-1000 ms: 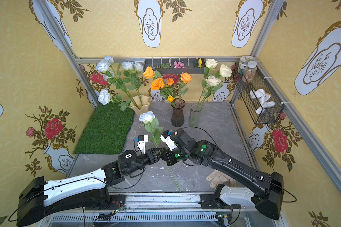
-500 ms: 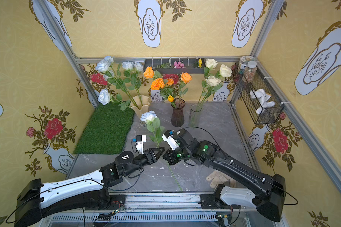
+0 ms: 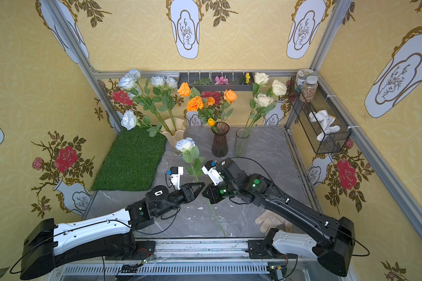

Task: Arrange the flowers in different vases according to their colors
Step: Pick up the flower at the center of the board.

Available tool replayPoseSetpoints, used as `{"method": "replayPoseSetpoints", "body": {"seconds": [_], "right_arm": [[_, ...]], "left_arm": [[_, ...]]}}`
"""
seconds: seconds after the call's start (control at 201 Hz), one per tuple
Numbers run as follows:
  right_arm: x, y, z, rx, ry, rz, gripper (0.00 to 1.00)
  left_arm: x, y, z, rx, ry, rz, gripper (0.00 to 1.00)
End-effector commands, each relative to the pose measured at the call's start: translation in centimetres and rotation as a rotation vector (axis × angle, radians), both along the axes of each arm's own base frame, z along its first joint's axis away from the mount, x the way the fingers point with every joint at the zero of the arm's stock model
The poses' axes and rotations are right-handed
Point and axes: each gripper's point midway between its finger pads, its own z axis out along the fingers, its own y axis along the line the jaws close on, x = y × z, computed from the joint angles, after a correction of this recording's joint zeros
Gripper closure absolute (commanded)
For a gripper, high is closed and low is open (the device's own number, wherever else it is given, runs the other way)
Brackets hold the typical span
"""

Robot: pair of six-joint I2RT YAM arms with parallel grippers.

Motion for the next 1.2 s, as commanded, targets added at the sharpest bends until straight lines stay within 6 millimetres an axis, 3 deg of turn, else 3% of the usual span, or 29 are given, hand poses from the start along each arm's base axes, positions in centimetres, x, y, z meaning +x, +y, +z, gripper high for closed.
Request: {"method": "replayPoseSetpoints", "body": {"seconds": [0.0, 0.105, 0.299, 0.398, 0.568, 0.657, 1.091, 1.141, 1.195], "right_arm": [[0.1, 0.5, 0.6, 0.031, -0.026, 0.017, 1.00], [0.2, 0.4, 0.2, 0.022, -0.027, 0.017, 1.00], [0.2, 0.6, 0.0, 0.020, -0.027, 0.026, 1.00], [0.3, 0.8, 0.2, 0.024, -0.031, 0.035, 1.00], [0.5, 1.1, 0.2, 0.026, -0.028, 0.044, 1.00], [0.5, 1.2, 0.1, 0.030, -0.025, 0.046, 1.00], [0.8, 0.7, 0.1, 0.032, -0.034, 0.033, 1.00], [1.1, 0.6, 0.3, 0.032, -0.042, 0.024, 0.86], [1.4, 0.4, 0.4, 0.028, -0.046, 0.015, 0.52]], "left_arm": [[0.1, 0.2, 0.4, -0.001, -0.019, 0.005, 0.72], [0.2, 1.1, 0.0, 0.028, -0.015, 0.038, 0.78], [0.5, 2.9, 0.4, 0.043, -0.036, 0.095, 0.76], [0.4, 2.6, 0.4, 0.046, -0.037, 0.083, 0.75], [0.5, 0.8, 0.0, 0.079, -0.021, 0.036, 0.64], [0.7, 0.4, -0.2, 0.090, -0.014, 0.030, 0.64], [1.2, 2.3, 0.7, 0.103, -0.039, 0.108, 1.00], [1.3, 2.5, 1.1, 0.120, -0.048, 0.119, 1.00], [1.7, 2.8, 1.6, 0.149, -0.061, 0.139, 1.00]]}}
